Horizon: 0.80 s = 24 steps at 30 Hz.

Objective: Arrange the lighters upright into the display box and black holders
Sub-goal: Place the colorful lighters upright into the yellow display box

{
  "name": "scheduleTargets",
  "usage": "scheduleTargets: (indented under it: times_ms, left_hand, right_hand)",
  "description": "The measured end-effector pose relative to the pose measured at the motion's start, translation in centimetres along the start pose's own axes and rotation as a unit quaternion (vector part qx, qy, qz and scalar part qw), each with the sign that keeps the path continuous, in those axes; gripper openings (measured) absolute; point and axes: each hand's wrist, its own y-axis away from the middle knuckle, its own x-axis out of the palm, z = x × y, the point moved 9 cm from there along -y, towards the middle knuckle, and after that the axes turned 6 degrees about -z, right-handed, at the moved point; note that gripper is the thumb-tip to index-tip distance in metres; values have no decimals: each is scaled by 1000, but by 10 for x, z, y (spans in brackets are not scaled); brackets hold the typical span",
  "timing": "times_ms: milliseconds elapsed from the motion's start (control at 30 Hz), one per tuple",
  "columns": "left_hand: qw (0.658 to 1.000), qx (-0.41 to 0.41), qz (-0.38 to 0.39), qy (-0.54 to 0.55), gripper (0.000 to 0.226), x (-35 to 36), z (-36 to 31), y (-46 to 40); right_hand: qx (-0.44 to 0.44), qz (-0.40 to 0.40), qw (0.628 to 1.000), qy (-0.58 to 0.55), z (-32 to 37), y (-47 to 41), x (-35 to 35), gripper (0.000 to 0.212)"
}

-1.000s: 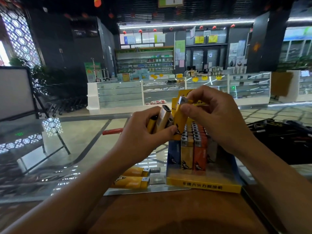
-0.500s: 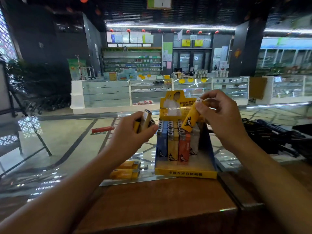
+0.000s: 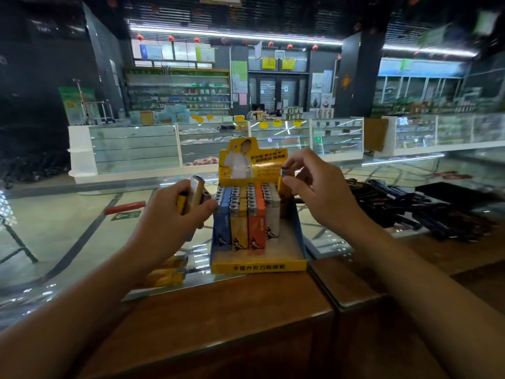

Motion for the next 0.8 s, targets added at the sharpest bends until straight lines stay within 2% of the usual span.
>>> scheduleTargets:
  times_ms: [133, 433, 600, 800]
  left_hand:
    - [1000, 0, -5, 7, 11, 1, -2, 1]
    - [999, -12, -19, 26, 8, -1, -4, 0]
    - [999, -14, -13, 29, 8, -1, -6, -1]
    - [1000, -3, 6, 23, 10, 0, -11, 1]
  right_hand:
    - [-16, 43, 998, 39, -12, -1, 12, 14]
    - [-32, 83, 992, 93, -27, -2, 23, 5]
    - [18, 81, 995, 63, -36, 2, 21, 4]
    - [34, 31, 999, 15, -17, 1, 2, 28]
